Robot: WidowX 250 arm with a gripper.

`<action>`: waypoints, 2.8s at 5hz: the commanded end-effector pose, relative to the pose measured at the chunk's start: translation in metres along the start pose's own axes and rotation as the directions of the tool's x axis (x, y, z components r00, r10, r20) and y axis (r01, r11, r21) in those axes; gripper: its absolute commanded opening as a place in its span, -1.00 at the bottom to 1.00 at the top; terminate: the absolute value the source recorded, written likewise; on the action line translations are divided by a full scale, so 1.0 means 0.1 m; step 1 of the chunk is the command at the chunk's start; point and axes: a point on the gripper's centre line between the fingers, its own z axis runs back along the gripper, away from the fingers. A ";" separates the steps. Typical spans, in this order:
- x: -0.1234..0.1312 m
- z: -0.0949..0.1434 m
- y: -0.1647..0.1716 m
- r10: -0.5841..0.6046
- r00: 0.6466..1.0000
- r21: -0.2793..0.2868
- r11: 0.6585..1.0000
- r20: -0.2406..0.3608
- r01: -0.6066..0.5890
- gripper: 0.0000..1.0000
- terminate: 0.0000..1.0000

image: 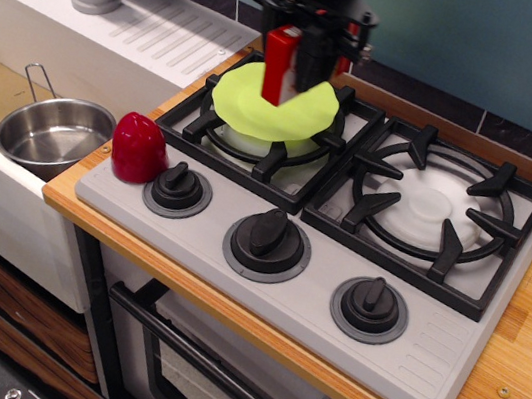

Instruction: Put cereal on plate and sweetpotato in pot or pan in sink

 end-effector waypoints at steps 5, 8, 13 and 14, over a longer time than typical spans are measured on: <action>0.00 -0.15 0.34 -0.049 0.990 0.029 0.999 0.133 0.045 -1.00 -1.00; -0.05 -0.11 0.17 -0.022 0.992 0.027 0.999 0.127 0.019 1.00 -1.00; -0.23 0.64 0.03 -0.045 0.999 0.041 0.998 0.000 0.045 1.00 -1.00; -0.23 0.64 0.03 -0.045 0.999 0.041 0.998 0.000 0.045 1.00 -1.00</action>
